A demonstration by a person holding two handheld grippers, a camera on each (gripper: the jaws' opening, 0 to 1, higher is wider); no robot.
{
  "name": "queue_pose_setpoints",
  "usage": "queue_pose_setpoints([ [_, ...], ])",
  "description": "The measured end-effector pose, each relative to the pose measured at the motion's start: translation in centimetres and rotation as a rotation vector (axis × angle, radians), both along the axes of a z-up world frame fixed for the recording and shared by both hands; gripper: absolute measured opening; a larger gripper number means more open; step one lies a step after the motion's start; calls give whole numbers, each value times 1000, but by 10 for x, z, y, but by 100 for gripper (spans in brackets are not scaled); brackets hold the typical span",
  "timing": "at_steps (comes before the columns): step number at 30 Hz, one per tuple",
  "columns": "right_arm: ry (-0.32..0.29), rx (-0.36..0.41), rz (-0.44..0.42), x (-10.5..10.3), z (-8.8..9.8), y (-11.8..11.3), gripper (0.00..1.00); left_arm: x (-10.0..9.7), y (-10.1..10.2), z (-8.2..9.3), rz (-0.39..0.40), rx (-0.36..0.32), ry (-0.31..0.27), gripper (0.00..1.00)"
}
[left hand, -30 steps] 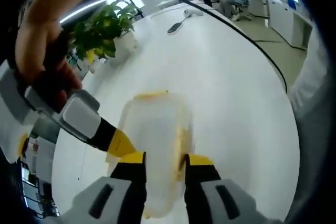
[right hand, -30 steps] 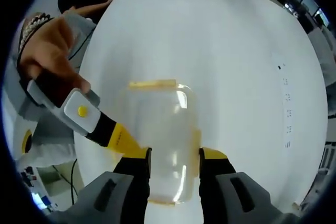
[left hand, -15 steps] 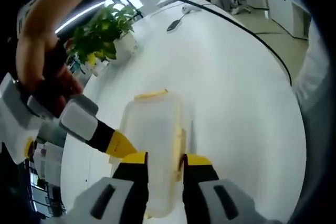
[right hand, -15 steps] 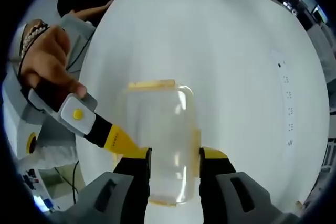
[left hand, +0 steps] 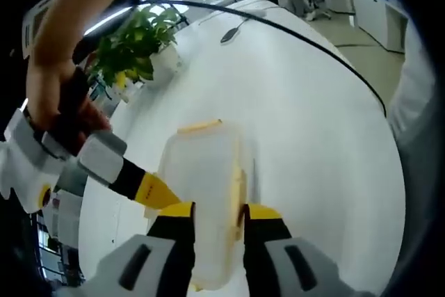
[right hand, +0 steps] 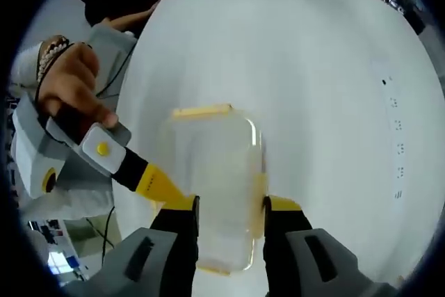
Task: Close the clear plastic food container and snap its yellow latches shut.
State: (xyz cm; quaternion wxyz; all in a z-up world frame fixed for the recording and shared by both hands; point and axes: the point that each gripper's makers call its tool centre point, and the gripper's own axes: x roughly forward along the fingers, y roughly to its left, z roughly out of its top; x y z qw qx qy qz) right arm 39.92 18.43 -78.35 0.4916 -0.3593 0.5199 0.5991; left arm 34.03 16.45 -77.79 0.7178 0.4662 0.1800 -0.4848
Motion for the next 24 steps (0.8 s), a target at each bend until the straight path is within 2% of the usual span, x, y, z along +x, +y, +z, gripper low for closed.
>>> queue_pose_setpoints([
  [2,6,18,7,2,0,-2,31,0,0,0,-2,-2,-3,20],
  [8,20,0,39,-5,3,-4,28,1,0,0,-8,-4,-3,20],
  [11,19,3,36,0,3,-4,28,1,0,0,-9,-10,-4,20],
  [21,7,3,20,-2,2,1,31,1,-1,0,-3,-7,-2,20],
  [24,-18,10,18,-3,3,3,31,1,-1,-1,-4,0,-4,20],
])
